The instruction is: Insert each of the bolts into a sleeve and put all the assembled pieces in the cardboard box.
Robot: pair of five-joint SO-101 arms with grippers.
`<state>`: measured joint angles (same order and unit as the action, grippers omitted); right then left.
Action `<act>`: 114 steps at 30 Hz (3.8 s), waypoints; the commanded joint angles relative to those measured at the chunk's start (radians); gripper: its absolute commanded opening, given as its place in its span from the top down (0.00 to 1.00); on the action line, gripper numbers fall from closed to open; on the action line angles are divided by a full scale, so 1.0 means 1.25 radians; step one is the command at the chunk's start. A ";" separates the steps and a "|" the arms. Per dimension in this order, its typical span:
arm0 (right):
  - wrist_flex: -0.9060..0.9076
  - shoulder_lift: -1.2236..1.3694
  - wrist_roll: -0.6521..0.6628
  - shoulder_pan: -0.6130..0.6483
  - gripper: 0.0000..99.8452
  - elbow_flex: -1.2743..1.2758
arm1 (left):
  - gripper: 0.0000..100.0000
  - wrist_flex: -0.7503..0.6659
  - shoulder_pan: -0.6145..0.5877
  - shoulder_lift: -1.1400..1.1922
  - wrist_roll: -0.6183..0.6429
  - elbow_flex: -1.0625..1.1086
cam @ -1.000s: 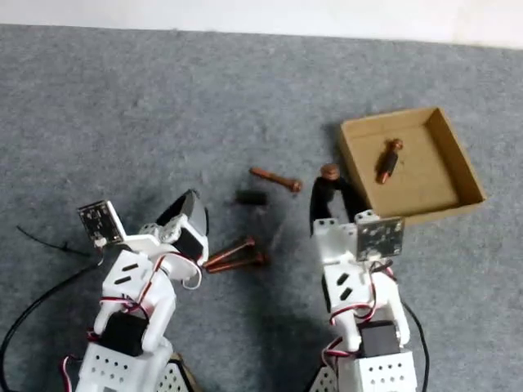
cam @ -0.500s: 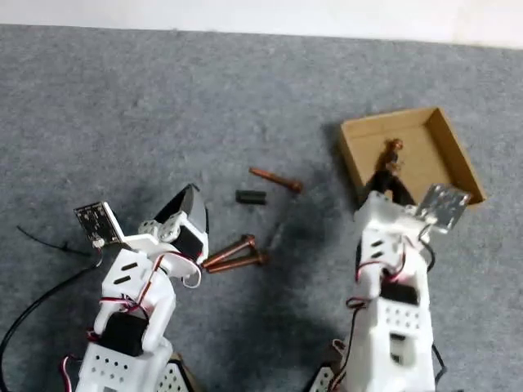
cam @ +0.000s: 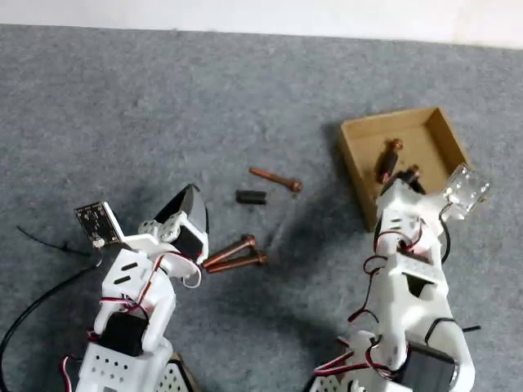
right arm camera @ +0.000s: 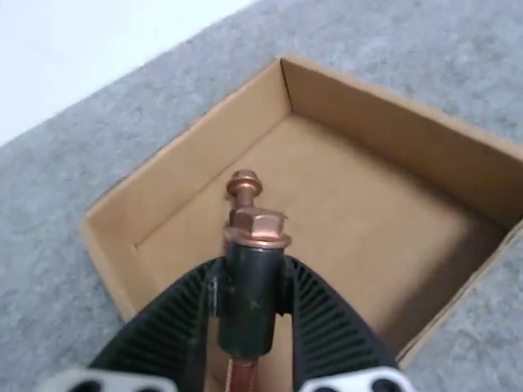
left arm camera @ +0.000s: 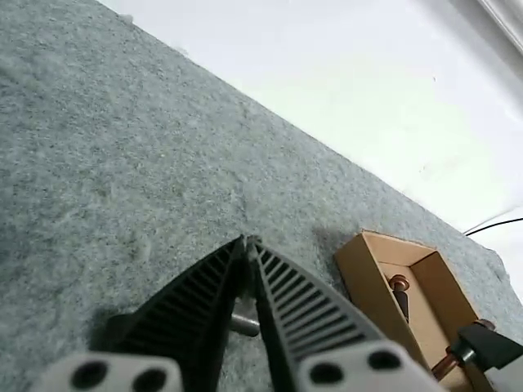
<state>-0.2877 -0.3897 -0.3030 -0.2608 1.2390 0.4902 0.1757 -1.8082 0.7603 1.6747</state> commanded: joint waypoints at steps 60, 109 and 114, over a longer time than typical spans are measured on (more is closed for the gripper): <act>0.580 -0.597 0.311 0.744 0.87 0.037 | 0.98 -0.056 -0.181 -0.010 0.065 0.014; 0.643 0.465 0.027 0.892 0.87 -0.644 | 0.98 -0.103 -0.414 -0.009 0.223 -0.023; 0.747 0.520 0.023 0.892 0.87 -0.762 | 0.98 -0.102 -0.401 -0.009 0.221 -0.023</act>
<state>0.5777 0.2394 -0.2647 0.8500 0.3874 0.3859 -0.3383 -1.8082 1.0319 1.6701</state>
